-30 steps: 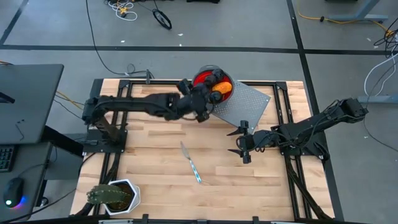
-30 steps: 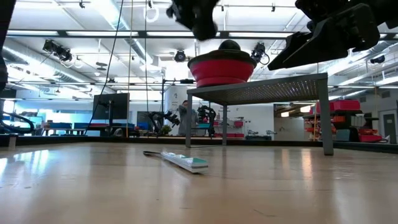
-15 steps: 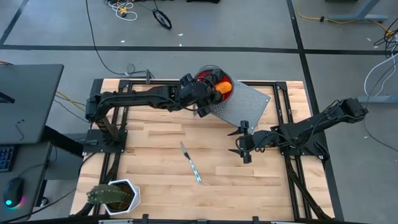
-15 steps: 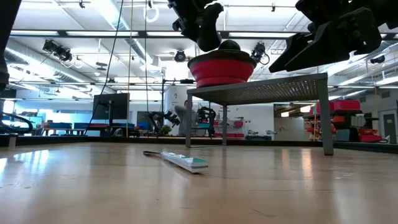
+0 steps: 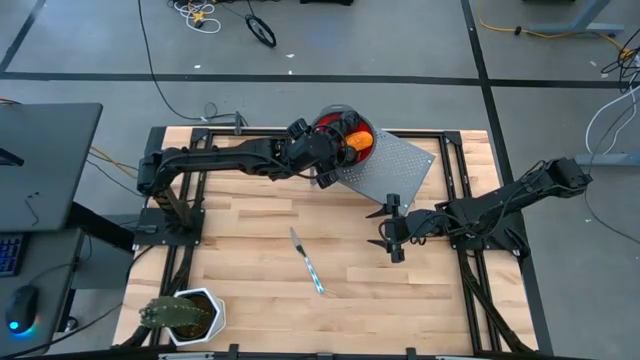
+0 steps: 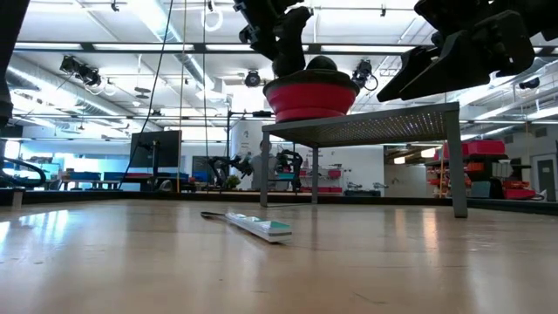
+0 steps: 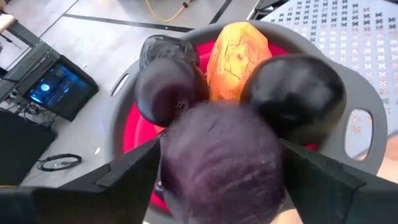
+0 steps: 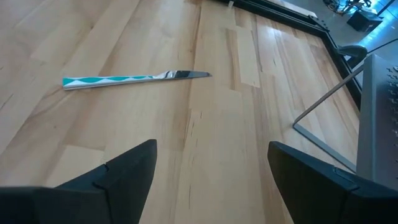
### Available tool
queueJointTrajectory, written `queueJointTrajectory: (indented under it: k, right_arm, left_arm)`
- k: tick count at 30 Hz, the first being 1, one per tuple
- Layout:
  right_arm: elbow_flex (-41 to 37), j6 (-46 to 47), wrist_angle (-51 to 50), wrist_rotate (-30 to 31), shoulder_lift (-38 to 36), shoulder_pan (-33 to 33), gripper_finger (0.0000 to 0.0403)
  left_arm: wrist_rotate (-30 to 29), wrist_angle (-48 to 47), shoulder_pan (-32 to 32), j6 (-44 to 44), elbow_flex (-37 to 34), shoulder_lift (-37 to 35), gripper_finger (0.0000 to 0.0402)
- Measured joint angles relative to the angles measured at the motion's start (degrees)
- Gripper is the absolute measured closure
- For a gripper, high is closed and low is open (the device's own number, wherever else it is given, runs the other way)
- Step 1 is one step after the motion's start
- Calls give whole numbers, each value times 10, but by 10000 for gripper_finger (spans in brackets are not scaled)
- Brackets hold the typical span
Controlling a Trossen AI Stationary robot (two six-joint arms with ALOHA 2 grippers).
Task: Pick & Place Fruit
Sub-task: Put the mangosteen into the red strainer bowl
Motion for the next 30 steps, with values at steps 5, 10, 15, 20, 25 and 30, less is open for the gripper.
queueJointTrajectory:
  k: [5, 10, 15, 20, 25, 30]
  right_arm:
    - [0, 0, 0, 0, 0, 0, 84]
    - [0, 0, 0, 0, 0, 0, 84]
    - [0, 0, 0, 0, 0, 0, 84]
    - [0, 0, 1, 0, 0, 0, 84]
    - [0, 0, 2, 0, 0, 0, 84]
    - [0, 0, 2, 0, 0, 0, 84]
  left_arm:
    - [-9, -7, -1, -2, 0, 0, 35]
    - [-34, -7, -3, 9, 0, 0, 16]
    - [-82, -3, -13, 35, 2, 0, 17]
    - [-98, 6, -20, 56, 22, -2, 19]
    - [-100, 11, -20, 59, 31, -2, 19]
    - [-134, 0, -30, 75, 45, -1, 19]
